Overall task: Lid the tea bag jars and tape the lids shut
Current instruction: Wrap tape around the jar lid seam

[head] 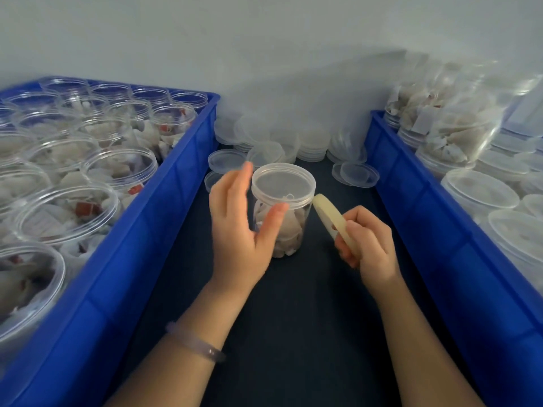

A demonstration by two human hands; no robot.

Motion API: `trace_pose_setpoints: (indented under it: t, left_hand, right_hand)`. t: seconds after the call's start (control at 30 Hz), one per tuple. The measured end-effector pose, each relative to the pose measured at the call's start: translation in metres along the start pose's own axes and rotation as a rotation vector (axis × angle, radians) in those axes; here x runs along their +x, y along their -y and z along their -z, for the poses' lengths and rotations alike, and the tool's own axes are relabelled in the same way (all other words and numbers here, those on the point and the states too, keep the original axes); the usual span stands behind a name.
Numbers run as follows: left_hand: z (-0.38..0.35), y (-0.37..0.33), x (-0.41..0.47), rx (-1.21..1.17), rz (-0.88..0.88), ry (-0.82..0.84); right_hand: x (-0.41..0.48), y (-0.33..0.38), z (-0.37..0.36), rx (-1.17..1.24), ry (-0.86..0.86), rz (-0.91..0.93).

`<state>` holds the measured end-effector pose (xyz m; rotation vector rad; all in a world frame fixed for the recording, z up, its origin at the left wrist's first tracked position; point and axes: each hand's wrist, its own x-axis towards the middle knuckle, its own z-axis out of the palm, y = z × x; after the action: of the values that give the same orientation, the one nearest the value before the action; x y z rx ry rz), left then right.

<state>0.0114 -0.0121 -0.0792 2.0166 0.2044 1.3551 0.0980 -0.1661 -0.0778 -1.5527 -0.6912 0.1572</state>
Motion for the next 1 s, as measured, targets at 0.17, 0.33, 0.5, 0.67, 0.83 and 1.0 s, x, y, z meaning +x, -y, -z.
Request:
trace_pose_setpoints:
  t: [0.17, 0.33, 0.5, 0.67, 0.83, 1.0]
  left_hand:
    - [-0.01, -0.033, -0.011, -0.073, -0.047, 0.264]
    - [-0.016, -0.03, -0.018, -0.032, -0.005, 0.452]
    - [-0.02, -0.026, -0.026, -0.157, -0.01, 0.242]
    - [-0.013, -0.025, -0.017, -0.425, 0.234, 0.426]
    - [-0.013, -0.023, -0.02, -0.408, 0.28, 0.243]
    - [-0.013, -0.018, -0.013, -0.666, 0.573, 0.325]
  right_hand:
    - [-0.001, -0.007, 0.003, -0.113, 0.043, 0.091]
    - [-0.004, -0.01, -0.003, -0.183, 0.071, 0.124]
    - [-0.005, -0.013, -0.01, -0.266, -0.023, 0.193]
    - [-0.005, -0.012, -0.005, -0.35, 0.013, 0.316]
    - [-0.004, -0.012, -0.001, -0.425, 0.007, 0.383]
    - [-0.004, -0.012, 0.004, -0.449, 0.002, 0.417]
